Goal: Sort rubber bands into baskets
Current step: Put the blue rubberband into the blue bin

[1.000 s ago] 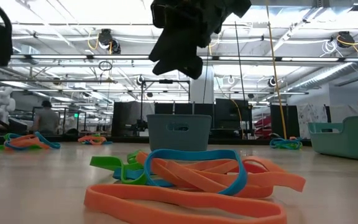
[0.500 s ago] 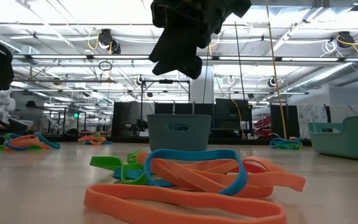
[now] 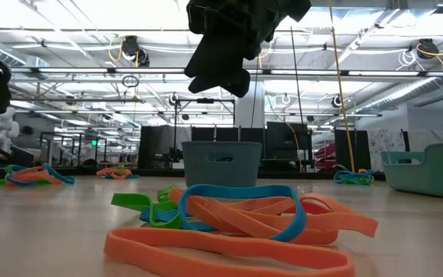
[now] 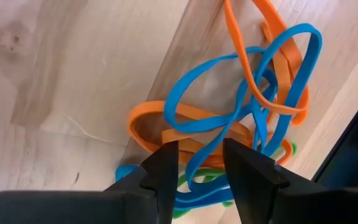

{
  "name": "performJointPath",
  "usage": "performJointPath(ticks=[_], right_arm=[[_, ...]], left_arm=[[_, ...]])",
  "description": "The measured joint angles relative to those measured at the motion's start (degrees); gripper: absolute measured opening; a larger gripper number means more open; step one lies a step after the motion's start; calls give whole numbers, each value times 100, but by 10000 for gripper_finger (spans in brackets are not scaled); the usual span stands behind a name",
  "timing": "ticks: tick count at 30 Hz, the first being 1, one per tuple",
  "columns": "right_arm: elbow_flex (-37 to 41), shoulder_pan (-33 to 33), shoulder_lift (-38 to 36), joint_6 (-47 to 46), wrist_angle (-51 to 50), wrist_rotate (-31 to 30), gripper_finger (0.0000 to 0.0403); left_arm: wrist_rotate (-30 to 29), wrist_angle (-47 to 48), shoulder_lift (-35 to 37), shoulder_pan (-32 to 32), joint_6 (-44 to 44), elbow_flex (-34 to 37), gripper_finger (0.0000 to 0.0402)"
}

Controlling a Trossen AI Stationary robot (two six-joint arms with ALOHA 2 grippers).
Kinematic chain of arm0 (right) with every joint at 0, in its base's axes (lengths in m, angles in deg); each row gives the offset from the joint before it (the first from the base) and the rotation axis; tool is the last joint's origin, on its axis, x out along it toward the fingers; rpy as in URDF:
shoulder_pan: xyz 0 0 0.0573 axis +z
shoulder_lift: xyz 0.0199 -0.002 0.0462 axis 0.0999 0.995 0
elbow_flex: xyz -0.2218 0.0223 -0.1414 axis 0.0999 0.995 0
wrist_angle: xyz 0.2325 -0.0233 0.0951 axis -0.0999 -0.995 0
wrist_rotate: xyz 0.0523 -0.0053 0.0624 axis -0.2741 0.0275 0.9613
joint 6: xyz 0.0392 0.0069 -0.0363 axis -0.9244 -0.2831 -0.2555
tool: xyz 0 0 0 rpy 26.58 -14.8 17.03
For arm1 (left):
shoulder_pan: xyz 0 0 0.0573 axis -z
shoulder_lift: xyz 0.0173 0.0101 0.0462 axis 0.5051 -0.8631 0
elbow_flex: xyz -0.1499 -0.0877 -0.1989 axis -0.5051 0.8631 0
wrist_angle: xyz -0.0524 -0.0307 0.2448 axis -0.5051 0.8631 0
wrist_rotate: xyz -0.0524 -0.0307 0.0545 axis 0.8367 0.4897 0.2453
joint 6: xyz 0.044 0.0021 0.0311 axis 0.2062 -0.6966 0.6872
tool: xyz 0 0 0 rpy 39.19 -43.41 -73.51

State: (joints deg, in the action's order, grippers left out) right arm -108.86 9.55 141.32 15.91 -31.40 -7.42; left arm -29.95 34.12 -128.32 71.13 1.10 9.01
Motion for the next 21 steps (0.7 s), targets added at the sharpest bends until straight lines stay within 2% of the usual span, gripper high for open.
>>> performJointPath(ticks=[3, 9, 18, 21], right_arm=[[0, 0, 0, -2, 0, 2, 125], [0, 0, 0, -2, 1, 0, 125], [0, -11, 0, -2, 19, -129, 125], [0, -11, 0, 14, 164, -131, 125]], left_arm=[[1, 0, 1, 0, 81, 0, 107], [-115, -25, 16, 0, 88, 0, 12], [-502, 27, 827, -98, 151, 0, 4], [-865, 69, 1216, -182, 240, 0, 3]])
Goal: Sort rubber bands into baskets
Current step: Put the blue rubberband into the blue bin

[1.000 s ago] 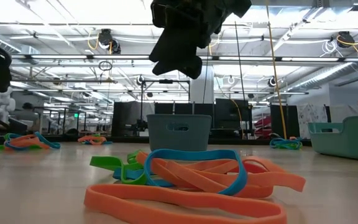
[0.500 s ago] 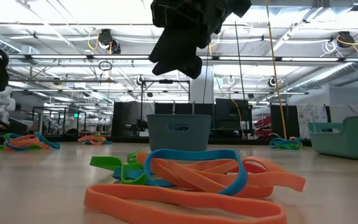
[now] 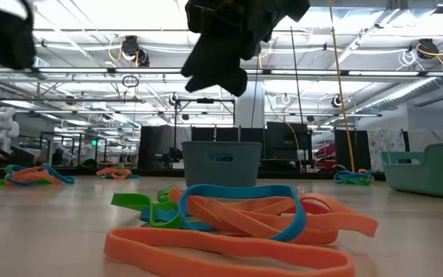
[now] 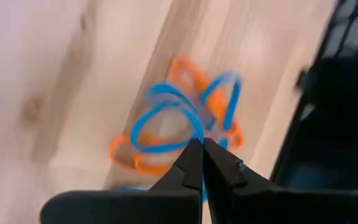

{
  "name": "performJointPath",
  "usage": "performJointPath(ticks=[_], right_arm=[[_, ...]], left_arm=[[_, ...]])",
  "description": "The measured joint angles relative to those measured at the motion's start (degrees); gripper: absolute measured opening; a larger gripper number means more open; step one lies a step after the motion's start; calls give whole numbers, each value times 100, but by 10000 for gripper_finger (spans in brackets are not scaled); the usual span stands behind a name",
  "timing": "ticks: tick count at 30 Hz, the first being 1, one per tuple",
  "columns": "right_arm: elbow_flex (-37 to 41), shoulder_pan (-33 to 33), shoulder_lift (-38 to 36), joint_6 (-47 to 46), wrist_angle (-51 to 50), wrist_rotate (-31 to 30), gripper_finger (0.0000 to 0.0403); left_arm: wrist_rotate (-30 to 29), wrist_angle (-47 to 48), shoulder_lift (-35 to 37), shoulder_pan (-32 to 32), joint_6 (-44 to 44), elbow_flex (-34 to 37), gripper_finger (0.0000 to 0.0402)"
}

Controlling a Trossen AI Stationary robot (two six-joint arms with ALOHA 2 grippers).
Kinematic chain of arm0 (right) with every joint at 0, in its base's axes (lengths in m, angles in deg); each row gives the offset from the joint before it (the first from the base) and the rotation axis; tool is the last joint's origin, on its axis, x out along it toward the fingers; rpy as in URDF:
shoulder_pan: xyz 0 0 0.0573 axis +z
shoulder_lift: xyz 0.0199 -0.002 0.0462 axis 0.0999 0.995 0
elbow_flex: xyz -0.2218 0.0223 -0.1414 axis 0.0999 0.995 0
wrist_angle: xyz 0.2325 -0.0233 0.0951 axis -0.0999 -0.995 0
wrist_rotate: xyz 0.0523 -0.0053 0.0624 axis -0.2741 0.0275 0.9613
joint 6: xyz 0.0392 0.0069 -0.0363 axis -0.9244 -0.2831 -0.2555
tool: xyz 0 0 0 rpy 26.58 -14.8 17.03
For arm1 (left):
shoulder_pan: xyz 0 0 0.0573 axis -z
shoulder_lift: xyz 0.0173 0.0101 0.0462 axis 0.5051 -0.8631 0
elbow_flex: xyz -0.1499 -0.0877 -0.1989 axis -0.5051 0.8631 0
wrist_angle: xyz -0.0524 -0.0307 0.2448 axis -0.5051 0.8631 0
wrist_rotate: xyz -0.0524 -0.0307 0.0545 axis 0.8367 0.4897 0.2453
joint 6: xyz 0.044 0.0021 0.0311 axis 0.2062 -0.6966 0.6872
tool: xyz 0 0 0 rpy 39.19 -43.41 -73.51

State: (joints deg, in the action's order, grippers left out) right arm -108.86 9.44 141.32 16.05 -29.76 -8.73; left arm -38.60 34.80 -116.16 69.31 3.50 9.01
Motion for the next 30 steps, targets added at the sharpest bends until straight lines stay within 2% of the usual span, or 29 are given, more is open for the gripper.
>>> performJointPath(ticks=[7, 11, 18, 22, 30], right_arm=[[0, 7, 0, -144, 754, 42, 125], [0, 47, 0, -155, 1203, 50, 125], [0, 55, 0, -109, 1700, 63, 125], [0, 63, 0, 185, 1766, 63, 125], [0, 173, 0, 820, 1763, -27, 125]], left_arm=[[-1004, 129, 719, -181, 52, 0, 1], [-1626, -147, 916, -378, 116, 0, 1], [-2169, -1746, 933, -1019, 1124, 0, 1], [-2186, -2245, 931, -1465, 1549, 0, 0], [-1757, -2337, 929, -1855, 1722, 0, 0]])
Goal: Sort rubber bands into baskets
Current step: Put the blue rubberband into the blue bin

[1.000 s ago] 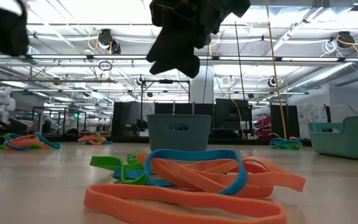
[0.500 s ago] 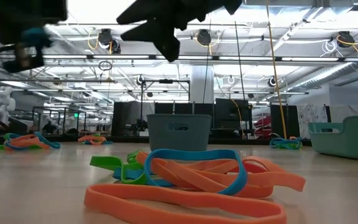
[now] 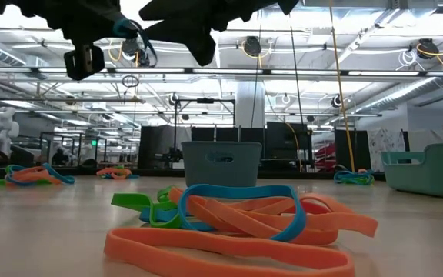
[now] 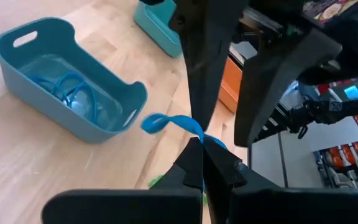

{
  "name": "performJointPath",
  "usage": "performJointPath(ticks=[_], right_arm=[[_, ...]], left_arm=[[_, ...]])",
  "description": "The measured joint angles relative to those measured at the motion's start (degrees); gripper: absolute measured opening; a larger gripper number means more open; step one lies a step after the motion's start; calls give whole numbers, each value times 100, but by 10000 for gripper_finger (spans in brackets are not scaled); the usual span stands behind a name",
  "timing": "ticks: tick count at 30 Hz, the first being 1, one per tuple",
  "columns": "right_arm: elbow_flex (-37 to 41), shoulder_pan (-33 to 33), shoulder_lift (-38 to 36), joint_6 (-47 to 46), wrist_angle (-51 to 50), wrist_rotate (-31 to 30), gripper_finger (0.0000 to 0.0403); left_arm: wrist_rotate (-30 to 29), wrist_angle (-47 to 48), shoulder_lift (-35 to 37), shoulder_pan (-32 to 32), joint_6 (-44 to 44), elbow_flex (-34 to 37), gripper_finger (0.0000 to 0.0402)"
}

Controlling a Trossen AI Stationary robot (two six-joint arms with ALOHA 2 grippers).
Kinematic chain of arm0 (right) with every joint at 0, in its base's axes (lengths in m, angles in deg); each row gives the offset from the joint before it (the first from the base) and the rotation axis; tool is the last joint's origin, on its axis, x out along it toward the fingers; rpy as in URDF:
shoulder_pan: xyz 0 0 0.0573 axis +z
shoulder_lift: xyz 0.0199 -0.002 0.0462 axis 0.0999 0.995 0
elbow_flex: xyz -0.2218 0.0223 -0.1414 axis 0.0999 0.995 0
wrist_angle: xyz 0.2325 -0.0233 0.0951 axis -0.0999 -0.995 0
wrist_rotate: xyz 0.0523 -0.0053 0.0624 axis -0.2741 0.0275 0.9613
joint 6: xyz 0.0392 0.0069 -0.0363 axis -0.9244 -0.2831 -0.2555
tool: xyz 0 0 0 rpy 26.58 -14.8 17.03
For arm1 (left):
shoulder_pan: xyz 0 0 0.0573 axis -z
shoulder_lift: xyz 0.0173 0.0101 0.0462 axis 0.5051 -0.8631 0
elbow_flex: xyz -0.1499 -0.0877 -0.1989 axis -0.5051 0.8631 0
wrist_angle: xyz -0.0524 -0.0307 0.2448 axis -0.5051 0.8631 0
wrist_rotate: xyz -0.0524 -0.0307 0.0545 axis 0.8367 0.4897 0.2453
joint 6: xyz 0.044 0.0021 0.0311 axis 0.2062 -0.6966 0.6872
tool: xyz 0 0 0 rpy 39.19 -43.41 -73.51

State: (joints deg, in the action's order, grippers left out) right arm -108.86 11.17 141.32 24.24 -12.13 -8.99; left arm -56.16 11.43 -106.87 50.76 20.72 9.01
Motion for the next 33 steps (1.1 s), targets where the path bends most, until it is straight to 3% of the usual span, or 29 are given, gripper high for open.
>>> performJointPath(ticks=[4, 15, 22, 33], right_arm=[[0, 0, 0, 261, 3, -272, 125], [0, -7, 0, 1359, 2, -297, 125], [0, -7, 24, 1536, 0, -418, 125], [0, -13, 31, 1567, 3, -453, 125]], left_arm=[[220, 2, 0, -46, 83, 0, 0], [588, 1, 0, -244, 122, 0, 0], [942, 0, 0, -359, 217, 0, 0], [903, -302, 0, -361, 276, 0, 0]])
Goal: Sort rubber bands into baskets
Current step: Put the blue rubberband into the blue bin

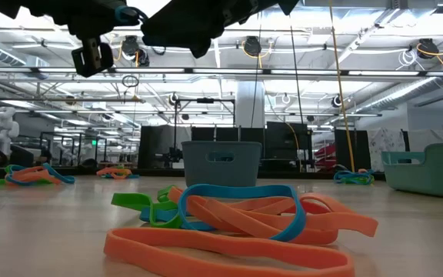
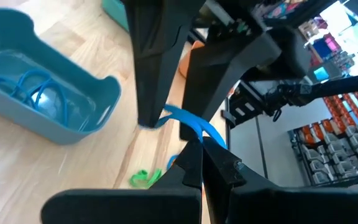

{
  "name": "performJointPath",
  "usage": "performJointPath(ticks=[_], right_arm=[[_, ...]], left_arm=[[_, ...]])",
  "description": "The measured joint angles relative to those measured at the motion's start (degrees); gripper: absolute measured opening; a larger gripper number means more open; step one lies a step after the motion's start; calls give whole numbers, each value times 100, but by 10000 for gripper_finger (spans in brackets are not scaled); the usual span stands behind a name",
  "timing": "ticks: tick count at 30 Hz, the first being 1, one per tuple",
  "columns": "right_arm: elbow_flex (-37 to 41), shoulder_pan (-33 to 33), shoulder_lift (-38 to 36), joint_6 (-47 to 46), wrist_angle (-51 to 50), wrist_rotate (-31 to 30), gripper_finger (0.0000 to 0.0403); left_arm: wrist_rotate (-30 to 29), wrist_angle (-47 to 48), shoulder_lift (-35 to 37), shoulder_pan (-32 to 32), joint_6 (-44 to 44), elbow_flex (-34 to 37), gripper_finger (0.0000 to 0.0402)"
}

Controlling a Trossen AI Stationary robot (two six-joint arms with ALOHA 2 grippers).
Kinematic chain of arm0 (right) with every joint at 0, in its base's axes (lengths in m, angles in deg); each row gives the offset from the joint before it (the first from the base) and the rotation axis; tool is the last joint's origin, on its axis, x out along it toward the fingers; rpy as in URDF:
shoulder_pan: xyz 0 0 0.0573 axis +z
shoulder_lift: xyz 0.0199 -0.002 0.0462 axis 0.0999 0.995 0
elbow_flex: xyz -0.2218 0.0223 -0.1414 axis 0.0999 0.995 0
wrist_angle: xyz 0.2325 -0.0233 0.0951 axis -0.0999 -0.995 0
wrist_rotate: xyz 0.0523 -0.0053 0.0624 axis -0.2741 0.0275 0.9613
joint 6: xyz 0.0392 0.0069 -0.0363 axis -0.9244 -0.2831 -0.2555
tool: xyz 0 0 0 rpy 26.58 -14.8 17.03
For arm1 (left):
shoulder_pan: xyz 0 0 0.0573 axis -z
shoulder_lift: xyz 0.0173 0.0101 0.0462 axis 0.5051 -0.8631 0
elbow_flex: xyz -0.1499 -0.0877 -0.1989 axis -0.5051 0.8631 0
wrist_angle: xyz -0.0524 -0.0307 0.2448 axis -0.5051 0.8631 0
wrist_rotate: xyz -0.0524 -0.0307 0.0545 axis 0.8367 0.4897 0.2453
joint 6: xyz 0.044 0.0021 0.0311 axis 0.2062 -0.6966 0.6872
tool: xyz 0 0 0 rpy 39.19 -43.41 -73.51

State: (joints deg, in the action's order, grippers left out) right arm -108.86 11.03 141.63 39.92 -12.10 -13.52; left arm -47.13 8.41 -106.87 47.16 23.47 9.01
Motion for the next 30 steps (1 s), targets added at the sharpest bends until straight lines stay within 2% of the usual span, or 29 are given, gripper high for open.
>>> performJointPath(ticks=[8, 11, 16, 30], right_arm=[[0, -2, 4, 15, 13, -109, 115], [0, 0, 4, 15, 14, -107, 86], [0, 2, 4, 17, 14, -101, 12], [-2, -11, -9, -186, -148, -87, 1]], left_arm=[[-90, -4, 0, 0, 0, 0, 0], [-121, -1, 0, 1, 1, 0, 0], [-205, 9, 0, -2, 0, 0, 8], [-270, 562, 2, 2, -46, 0, 125]])
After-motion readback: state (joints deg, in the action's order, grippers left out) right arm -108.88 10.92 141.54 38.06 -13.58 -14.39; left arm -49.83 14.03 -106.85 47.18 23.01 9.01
